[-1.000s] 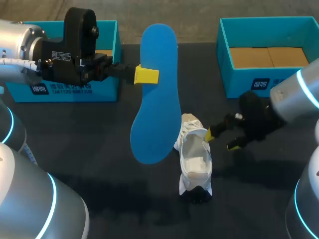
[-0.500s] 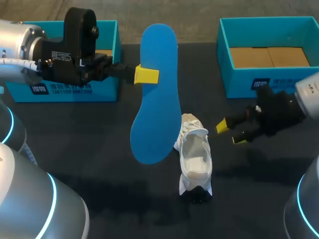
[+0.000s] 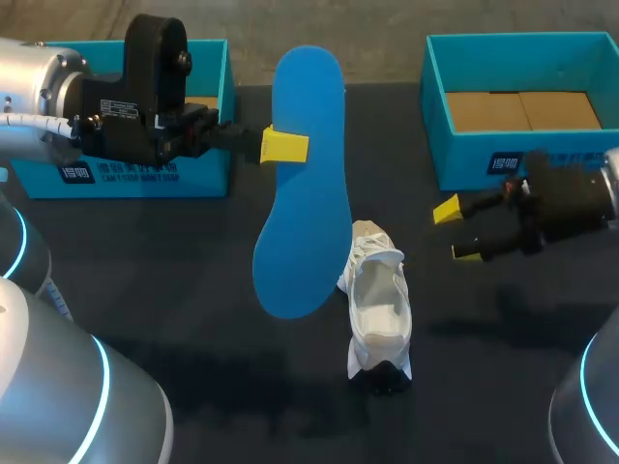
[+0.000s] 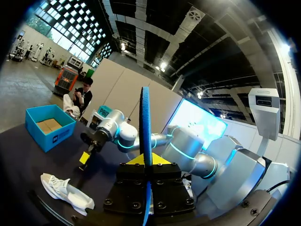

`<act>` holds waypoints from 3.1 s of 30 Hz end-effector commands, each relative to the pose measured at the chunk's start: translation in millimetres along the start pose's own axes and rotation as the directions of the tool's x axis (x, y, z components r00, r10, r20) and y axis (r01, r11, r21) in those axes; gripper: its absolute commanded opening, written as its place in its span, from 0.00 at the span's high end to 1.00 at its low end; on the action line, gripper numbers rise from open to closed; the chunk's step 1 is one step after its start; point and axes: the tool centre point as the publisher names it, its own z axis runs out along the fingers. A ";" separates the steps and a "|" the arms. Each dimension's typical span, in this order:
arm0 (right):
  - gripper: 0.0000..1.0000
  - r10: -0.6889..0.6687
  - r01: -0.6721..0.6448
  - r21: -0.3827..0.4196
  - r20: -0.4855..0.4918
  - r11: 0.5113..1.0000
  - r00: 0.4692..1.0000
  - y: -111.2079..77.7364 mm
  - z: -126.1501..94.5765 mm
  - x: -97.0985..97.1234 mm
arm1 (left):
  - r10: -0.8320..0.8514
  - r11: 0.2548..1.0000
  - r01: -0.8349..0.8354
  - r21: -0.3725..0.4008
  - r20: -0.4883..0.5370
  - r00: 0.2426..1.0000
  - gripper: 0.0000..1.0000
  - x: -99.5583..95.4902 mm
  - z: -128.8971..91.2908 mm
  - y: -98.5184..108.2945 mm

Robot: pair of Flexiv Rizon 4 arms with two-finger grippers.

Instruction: Take the shoe out of the shoebox, open the shoe tongue, remove and reinsert the insole, then place the shoe into the shoebox

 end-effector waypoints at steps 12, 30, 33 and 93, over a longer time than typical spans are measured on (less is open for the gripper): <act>0.00 0.045 -0.041 0.039 -0.099 0.998 0.994 8.2 4.0 17.4 | 0.000 1.000 0.000 0.000 -0.001 1.000 1.00 -0.4 0.6 0.6; 0.00 0.110 -0.067 0.147 -0.312 0.987 0.944 18.2 6.7 28.4 | 0.000 1.000 0.000 0.000 -0.001 1.000 1.00 -0.4 0.6 0.6; 0.00 0.110 -0.067 0.147 -0.312 0.987 0.944 18.2 6.7 28.4 | 0.000 1.000 0.000 0.000 -0.001 1.000 1.00 -0.4 0.6 0.6; 0.00 0.110 -0.067 0.147 -0.312 0.987 0.944 18.2 6.7 28.4 | 0.377 0.920 -0.376 -0.111 -0.007 0.926 1.00 -92.3 -9.1 -34.5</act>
